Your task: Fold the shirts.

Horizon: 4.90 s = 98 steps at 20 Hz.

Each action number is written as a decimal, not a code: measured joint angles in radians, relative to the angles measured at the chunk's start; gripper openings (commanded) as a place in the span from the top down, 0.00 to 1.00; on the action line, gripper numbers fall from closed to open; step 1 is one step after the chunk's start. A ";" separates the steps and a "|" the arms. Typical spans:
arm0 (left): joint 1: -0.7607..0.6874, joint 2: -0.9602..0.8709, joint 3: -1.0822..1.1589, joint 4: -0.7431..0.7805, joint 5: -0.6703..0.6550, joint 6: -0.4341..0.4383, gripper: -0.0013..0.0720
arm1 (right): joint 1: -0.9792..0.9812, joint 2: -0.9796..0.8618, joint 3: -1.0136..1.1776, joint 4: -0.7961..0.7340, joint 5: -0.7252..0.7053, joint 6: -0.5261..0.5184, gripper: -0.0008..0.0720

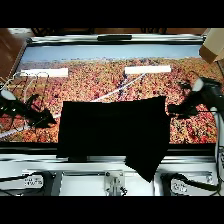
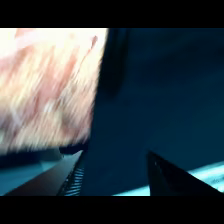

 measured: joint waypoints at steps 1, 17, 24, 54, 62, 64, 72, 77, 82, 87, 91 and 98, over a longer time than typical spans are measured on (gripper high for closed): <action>0.022 0.039 -0.051 0.008 -0.013 -0.001 0.22 | -0.039 0.031 -0.010 0.008 0.024 -0.015 0.38; 0.075 0.267 -0.628 -0.098 0.183 0.097 0.89 | -0.263 0.202 -0.080 0.139 0.099 -0.080 0.38; 0.052 0.282 -0.649 -0.174 0.248 0.131 0.94 | -0.297 0.327 -0.414 0.148 0.084 -0.136 0.37; 0.053 0.309 -0.644 -0.212 0.278 0.145 0.94 | -0.311 0.342 -0.790 0.288 -0.121 -0.204 0.62; 0.053 0.312 -0.615 -0.206 0.268 0.153 0.94 | -0.311 0.298 -0.731 0.274 -0.139 -0.248 0.89; 0.053 0.325 -0.566 -0.211 0.245 0.165 0.94 | -0.311 0.317 -0.676 0.304 -0.100 -0.247 0.89; 0.051 0.286 -0.240 -0.239 0.244 0.143 0.94 | -0.302 0.268 -0.361 0.443 -0.116 -0.190 0.89; 0.011 0.097 -0.026 -0.291 0.269 0.129 0.94 | -0.184 0.077 -0.127 0.451 -0.227 -0.150 0.89; -0.042 -0.125 0.169 -0.305 0.277 0.059 0.85 | -0.103 -0.098 0.005 0.368 -0.302 -0.089 0.83; -0.076 -0.236 0.242 -0.310 0.265 0.007 0.05 | -0.087 -0.159 0.045 0.358 -0.347 -0.111 0.09; -0.067 -0.248 0.298 -0.311 0.177 -0.006 0.05 | -0.096 -0.177 0.066 0.351 -0.271 -0.196 0.09; -0.083 -0.143 0.328 -0.312 0.108 -0.014 0.07 | -0.088 -0.274 0.073 0.420 -0.197 -0.275 0.09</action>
